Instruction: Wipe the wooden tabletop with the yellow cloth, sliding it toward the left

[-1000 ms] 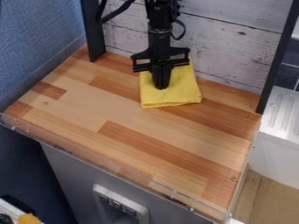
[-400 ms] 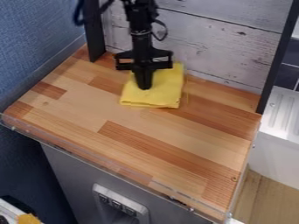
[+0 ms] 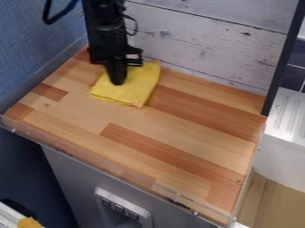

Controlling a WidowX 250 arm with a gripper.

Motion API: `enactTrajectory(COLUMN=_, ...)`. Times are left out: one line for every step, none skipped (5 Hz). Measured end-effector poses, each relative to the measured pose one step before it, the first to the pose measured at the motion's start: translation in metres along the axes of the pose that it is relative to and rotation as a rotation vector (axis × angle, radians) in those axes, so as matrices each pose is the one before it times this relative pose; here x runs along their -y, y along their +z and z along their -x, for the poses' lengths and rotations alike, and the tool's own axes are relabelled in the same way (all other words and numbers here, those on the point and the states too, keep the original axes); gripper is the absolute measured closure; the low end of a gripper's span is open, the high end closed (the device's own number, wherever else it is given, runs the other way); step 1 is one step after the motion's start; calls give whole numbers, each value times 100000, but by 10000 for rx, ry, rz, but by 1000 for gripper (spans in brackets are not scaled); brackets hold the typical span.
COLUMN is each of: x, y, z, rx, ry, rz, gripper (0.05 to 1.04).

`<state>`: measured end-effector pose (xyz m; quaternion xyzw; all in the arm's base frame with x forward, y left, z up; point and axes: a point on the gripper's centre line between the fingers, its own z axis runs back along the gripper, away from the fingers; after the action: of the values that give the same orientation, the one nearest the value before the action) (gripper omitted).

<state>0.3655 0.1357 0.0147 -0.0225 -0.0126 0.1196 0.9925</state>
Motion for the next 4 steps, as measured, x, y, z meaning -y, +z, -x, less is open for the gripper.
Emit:
enactTrajectory(x=-979, y=136, z=-51, rx=97, ry=-816, rz=-105, gripper=1020)
enactTrajectory(x=-523, y=-14, z=102, rx=-51, ry=-572, rz=-178, gripper=1020)
enactTrajectory(x=-314, y=4, z=100, rx=-55, ry=-411, rz=-161, gripper=1020)
enactTrajectory(x=-234, y=-63, z=204, rx=-94, ry=-379, rz=-119, gripper=1020)
